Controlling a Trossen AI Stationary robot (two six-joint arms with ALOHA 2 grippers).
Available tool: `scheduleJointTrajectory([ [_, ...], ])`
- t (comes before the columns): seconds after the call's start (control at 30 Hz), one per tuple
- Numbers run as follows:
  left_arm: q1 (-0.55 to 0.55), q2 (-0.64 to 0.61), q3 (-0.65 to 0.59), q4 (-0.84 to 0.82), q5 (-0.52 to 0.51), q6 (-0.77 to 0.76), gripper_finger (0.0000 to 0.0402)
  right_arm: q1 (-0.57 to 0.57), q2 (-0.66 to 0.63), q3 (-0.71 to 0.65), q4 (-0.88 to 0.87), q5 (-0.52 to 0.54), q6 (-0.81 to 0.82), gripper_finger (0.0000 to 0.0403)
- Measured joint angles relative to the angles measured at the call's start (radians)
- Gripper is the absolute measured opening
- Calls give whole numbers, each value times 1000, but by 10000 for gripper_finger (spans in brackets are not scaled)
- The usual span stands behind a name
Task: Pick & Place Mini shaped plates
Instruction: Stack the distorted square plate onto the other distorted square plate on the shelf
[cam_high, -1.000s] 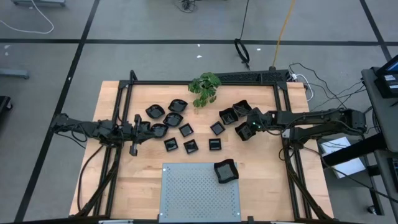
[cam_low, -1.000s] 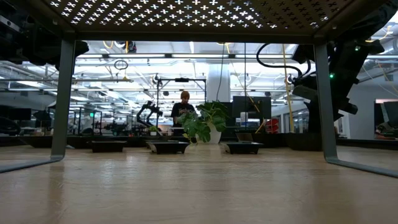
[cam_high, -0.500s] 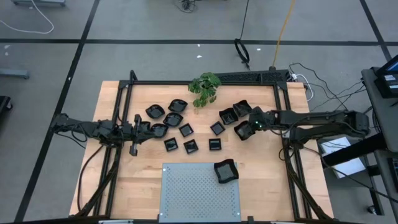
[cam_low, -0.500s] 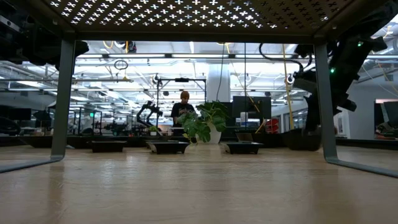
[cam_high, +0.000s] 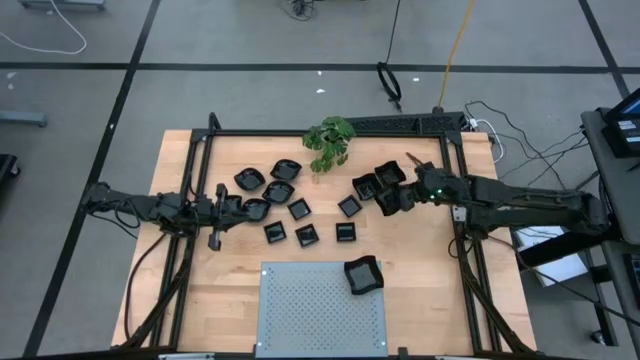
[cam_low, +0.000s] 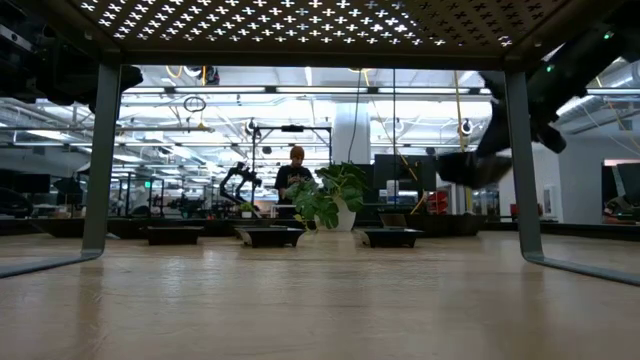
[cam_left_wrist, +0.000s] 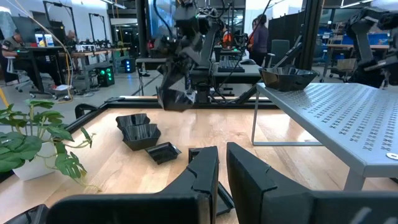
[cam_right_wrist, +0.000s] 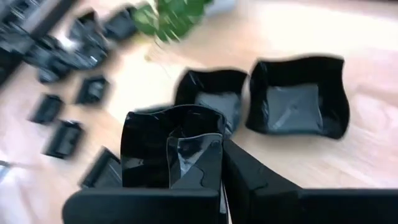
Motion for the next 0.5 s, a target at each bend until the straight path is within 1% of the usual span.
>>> scheduleJointTrajectory([
  [0.1,0,0,0,0,0,0,35,0,-55,0,36,1,-19,0],
  [0.23,0,0,0,0,0,0,35,2,-114,0,142,-4,-51,0],
  [0.33,0,0,0,0,0,0,35,15,-131,0,265,-55,-53,0],
  [0.43,0,0,0,0,0,0,35,42,-129,0,410,-145,-47,0],
  [0.5,0,0,0,0,0,0,35,69,-117,0,506,-188,-26,0],
])
